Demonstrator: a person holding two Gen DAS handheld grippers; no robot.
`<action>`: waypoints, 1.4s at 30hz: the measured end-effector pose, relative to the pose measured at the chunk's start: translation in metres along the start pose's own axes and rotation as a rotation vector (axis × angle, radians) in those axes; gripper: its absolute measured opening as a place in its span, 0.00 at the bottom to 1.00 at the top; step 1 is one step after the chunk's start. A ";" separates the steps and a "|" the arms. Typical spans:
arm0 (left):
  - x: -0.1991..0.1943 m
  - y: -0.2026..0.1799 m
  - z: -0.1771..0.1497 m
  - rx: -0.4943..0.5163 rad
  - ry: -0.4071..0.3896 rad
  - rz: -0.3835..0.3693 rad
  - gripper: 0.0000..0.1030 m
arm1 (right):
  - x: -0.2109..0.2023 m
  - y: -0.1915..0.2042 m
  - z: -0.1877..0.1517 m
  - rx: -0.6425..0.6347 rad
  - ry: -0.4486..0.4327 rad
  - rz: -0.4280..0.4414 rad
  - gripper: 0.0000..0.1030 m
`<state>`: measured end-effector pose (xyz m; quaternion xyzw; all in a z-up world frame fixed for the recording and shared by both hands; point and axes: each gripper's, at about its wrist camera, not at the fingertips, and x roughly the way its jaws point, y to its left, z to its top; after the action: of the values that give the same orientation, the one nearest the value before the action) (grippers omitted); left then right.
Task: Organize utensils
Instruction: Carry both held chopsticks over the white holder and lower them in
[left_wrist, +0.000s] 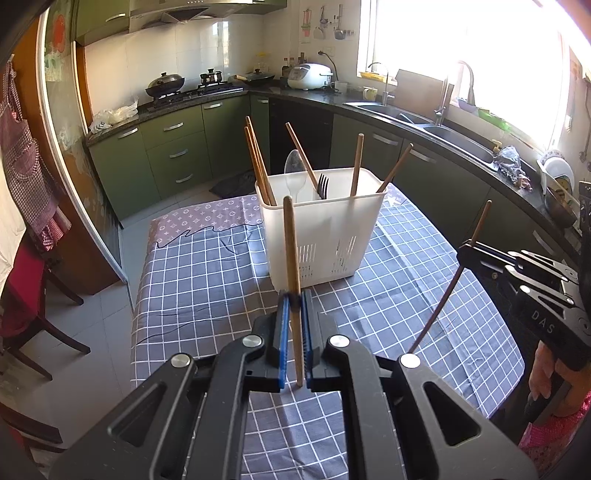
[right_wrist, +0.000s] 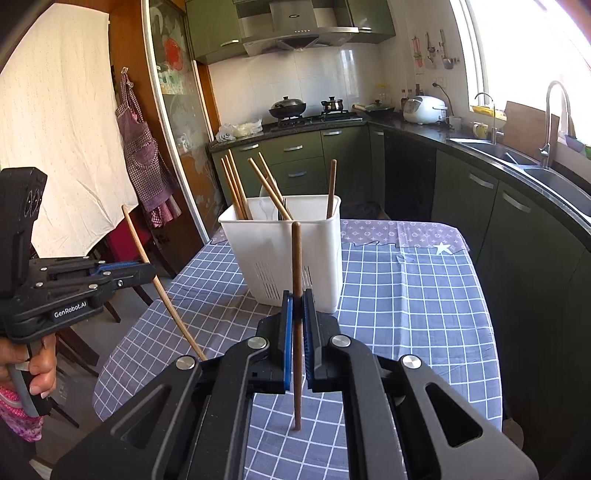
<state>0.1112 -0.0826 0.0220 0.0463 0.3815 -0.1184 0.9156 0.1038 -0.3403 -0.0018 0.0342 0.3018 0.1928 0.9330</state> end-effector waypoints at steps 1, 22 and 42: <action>0.000 0.000 0.000 0.000 0.000 0.001 0.06 | 0.001 0.001 0.002 -0.001 -0.001 -0.002 0.06; -0.007 0.003 0.004 -0.008 -0.012 -0.011 0.06 | -0.004 0.004 0.009 -0.010 -0.014 0.008 0.06; -0.091 -0.003 0.121 0.015 -0.269 -0.011 0.06 | 0.002 -0.004 0.008 -0.001 0.001 0.031 0.06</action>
<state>0.1314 -0.0899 0.1718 0.0348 0.2547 -0.1316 0.9574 0.1114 -0.3428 0.0032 0.0385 0.3016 0.2076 0.9298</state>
